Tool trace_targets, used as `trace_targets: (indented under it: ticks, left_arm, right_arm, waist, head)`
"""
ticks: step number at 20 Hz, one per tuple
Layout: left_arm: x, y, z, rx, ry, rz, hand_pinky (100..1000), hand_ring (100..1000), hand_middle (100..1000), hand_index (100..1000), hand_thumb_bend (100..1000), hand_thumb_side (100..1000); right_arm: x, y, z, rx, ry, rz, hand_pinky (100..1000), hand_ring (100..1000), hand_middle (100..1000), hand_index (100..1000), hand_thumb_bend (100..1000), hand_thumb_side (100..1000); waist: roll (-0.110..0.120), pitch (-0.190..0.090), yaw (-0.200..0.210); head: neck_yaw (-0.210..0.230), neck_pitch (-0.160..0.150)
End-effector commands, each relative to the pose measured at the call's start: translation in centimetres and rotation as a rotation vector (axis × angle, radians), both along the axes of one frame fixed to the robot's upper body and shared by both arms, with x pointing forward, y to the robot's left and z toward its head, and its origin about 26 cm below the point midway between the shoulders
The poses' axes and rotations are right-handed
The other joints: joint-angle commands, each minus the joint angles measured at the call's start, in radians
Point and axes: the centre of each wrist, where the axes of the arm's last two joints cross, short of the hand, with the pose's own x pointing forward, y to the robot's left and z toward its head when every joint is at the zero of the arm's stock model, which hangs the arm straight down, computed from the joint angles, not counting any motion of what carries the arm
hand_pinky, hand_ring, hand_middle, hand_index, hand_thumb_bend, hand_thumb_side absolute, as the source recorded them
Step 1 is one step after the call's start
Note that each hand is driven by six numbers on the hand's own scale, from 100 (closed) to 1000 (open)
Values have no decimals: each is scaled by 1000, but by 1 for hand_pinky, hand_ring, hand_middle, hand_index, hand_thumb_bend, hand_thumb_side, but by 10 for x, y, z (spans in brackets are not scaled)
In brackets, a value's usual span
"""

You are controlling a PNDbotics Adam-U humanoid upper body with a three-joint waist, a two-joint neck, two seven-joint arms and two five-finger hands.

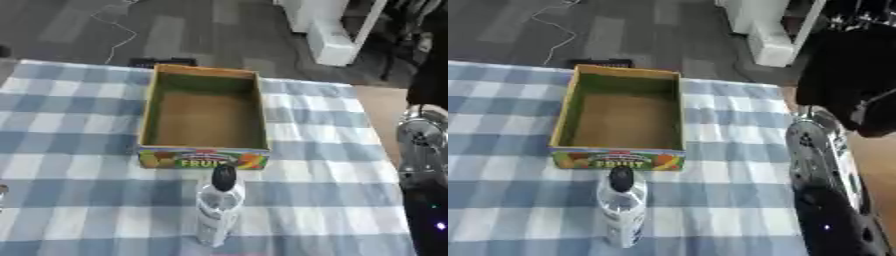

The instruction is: Pick up objects on the table and place them in the box.

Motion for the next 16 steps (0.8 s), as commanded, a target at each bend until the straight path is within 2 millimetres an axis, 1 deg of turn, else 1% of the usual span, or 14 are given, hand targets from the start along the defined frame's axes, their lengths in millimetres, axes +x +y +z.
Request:
trace_targets:
  ticks: [1,2,5,6,9,11,14,15,16]
  left_arm:
    - [-2,4,13,-13,-80,-12,498,595,653,737,100,816]
    - [-2,4,14,-14,-81,-12,498,595,652,737,100,816]
    - [-2,3,14,-19,-84,-15,499,596,652,737,100,816]
    - [-2,3,15,-21,-85,-15,499,596,652,737,100,816]
    - [-1,2,15,-24,-83,-19,499,596,652,737,100,816]
    - [-1,2,15,-26,-81,-22,499,596,652,737,100,816]
    - [-1,2,14,-27,-78,-24,498,595,652,737,100,816]
    - [-1,2,14,-26,-77,-24,498,595,652,737,100,816]
    - [-1,2,14,-26,-77,-23,497,594,652,738,100,815]
  right_arm:
    - [-4,-5,6,-14,-17,-8,609,617,723,739,100,775]
    - [-4,-5,6,-15,-14,-9,609,618,725,740,100,776]
    - [-4,-6,5,-30,1,-12,610,621,728,743,100,779]
    - [-4,-6,5,-33,6,-13,611,623,730,746,100,781]
    - [-4,-8,3,-68,34,-18,612,631,738,757,100,792]
    - [-4,-8,2,-107,60,-20,614,640,744,766,100,802]
    - [-4,-8,0,-195,103,-20,620,658,760,781,100,809]
    - [-5,-8,-1,-238,117,-20,626,674,774,789,100,801]
    - [-5,-9,-3,-284,127,-22,627,687,781,793,100,766]
  waist:
    - [10,-16,3]
    - [10,-16,3]
    - [11,-19,6]
    - [11,-19,7]
    - [12,-23,13]
    - [13,-26,18]
    - [14,-27,23]
    - [14,-27,24]
    - [13,-27,24]
  head:
    - [11,8]
    - [15,13]
    - [31,47]
    - [33,54]
    - [45,96]
    - [52,115]
    - [58,129]
    - [55,130]
    - [53,130]
